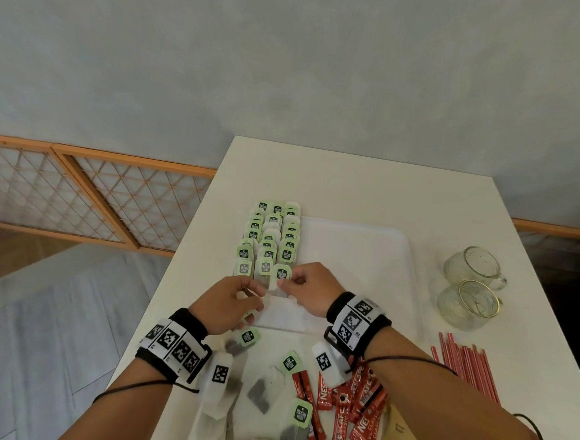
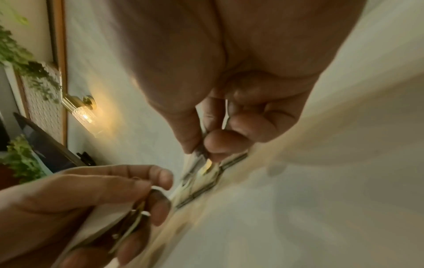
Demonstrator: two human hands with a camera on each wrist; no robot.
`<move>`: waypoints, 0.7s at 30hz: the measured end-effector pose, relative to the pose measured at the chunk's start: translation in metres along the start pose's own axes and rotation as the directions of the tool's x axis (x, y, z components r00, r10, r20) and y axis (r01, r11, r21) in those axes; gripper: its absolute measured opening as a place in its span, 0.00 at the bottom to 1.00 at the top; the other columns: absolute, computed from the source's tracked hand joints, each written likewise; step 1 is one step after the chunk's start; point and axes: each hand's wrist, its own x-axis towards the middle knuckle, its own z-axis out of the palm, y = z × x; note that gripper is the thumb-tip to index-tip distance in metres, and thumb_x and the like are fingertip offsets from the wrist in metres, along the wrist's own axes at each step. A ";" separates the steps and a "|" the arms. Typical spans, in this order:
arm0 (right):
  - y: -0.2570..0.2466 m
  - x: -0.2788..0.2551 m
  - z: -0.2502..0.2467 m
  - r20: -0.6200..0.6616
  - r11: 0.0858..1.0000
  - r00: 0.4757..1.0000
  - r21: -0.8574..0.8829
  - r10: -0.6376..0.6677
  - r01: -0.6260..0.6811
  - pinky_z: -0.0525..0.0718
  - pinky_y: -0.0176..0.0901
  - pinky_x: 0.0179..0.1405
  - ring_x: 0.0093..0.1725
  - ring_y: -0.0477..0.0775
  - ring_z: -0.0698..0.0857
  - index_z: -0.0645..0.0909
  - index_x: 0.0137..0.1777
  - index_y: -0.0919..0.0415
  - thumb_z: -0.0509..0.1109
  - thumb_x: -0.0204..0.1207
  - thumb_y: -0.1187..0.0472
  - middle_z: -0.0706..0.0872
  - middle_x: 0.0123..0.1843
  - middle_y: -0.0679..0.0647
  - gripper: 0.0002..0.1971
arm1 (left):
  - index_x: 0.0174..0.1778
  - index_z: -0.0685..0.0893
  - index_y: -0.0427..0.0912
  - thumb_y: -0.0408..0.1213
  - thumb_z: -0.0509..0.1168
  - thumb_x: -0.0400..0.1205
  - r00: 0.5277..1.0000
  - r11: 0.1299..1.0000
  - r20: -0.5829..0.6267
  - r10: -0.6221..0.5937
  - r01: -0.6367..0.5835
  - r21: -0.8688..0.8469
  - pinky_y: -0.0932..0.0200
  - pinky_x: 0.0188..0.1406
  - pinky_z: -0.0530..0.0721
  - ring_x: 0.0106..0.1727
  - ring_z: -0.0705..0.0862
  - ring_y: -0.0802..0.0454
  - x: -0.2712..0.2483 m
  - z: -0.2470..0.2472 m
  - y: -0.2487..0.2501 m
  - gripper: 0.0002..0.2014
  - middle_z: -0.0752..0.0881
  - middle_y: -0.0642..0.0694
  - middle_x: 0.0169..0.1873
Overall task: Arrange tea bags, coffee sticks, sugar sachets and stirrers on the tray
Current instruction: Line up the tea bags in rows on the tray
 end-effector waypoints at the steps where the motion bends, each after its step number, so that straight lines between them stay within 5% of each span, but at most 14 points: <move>1: 0.002 0.004 -0.002 -0.023 0.999 1.000 -0.028 0.016 -0.017 0.78 0.44 0.36 0.29 0.50 0.78 0.81 0.37 0.69 0.73 0.81 0.49 0.78 0.29 0.51 0.22 | 0.52 0.82 0.36 0.26 0.67 0.82 1.000 1.000 0.003 -0.010 0.010 -0.004 0.62 0.16 0.75 0.24 0.83 0.53 -0.001 0.000 0.001 0.05 0.87 0.39 0.41; 4: 0.003 0.011 -0.004 -0.030 0.990 0.997 -0.121 0.071 -0.074 0.79 0.43 0.34 0.30 0.50 0.80 0.85 0.38 0.64 0.75 0.80 0.49 0.82 0.29 0.49 0.18 | 0.56 0.80 0.34 0.20 0.63 0.81 0.999 0.999 0.035 -0.033 0.034 -0.012 0.62 0.17 0.76 0.22 0.81 0.56 -0.003 -0.001 0.003 0.10 0.87 0.39 0.43; 8: -0.006 0.017 -0.004 -0.021 0.980 0.995 -0.168 0.101 -0.103 0.88 0.49 0.41 0.39 0.56 0.89 0.86 0.37 0.59 0.76 0.78 0.49 0.90 0.36 0.53 0.14 | 0.60 0.79 0.38 0.19 0.61 0.77 0.995 0.993 0.063 -0.074 0.079 -0.092 0.57 0.25 0.78 0.36 0.86 0.46 -0.004 -0.003 0.001 0.17 0.88 0.40 0.45; 12: -0.017 0.018 -0.008 -0.036 0.968 0.992 -0.215 0.121 -0.126 0.75 0.40 0.31 0.34 0.48 0.82 0.74 0.31 0.47 0.76 0.79 0.51 0.82 0.32 0.43 0.18 | 0.66 0.77 0.37 0.17 0.58 0.74 0.992 0.979 0.098 -0.074 0.091 -0.182 0.59 0.29 0.81 0.40 0.88 0.45 -0.006 -0.005 0.002 0.24 0.87 0.39 0.48; 18: -0.026 0.014 -0.015 -0.039 0.958 0.990 -0.248 0.139 -0.144 0.79 0.43 0.41 0.44 0.54 0.85 0.72 0.36 0.47 0.75 0.80 0.50 0.81 0.36 0.44 0.16 | 0.72 0.73 0.39 0.07 0.52 0.75 0.987 0.961 0.157 -0.021 0.064 -0.269 0.47 0.47 0.89 0.46 0.88 0.40 -0.004 -0.007 0.000 0.33 0.86 0.37 0.52; 21: -0.028 0.006 -0.016 -0.074 0.967 0.990 -0.218 0.121 -0.135 0.79 0.46 0.43 0.47 0.54 0.84 0.75 0.46 0.51 0.73 0.81 0.46 0.81 0.42 0.45 0.12 | 0.73 0.72 0.42 0.06 0.52 0.76 0.986 0.949 0.168 -0.003 0.056 -0.311 0.45 0.52 0.89 0.49 0.89 0.38 -0.004 -0.006 0.001 0.35 0.85 0.36 0.56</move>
